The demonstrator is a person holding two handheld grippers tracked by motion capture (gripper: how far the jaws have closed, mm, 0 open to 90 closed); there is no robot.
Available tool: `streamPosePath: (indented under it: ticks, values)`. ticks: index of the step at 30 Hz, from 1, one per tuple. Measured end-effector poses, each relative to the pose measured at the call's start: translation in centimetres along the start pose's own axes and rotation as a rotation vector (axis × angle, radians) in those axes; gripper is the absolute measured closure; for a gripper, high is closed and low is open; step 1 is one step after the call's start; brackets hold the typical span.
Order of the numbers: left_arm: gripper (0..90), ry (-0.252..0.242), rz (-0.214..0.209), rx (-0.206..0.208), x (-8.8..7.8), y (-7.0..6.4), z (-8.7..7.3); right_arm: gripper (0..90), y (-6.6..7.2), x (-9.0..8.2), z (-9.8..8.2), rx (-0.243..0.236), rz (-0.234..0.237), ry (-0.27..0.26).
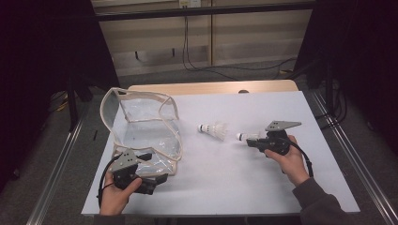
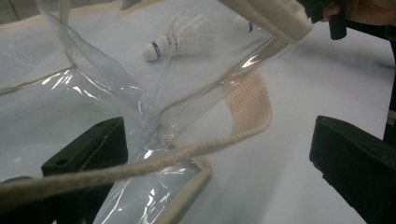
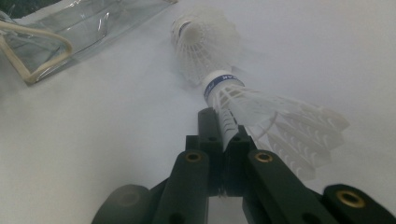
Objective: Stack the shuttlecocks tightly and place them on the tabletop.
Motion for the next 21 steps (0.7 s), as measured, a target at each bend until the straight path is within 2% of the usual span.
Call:
streamPosePath:
  ticks: [21]
  values:
    - [4.2, -0.009, -0.002, -0.002, 0.03, 0.1, 0.01, 89.6, 0.02, 0.3, 0.34, 0.005, 0.007, -0.004]
Point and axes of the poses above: each handheld gripper's, and its own axes: x roughly forward along the jaws, z roughly out of its top, y roughly to its left, the point moved 5 cm from there along x, roughly forward along the jaws, and after that the axes turned 4 degrees about -y, right-handed, at the moved point
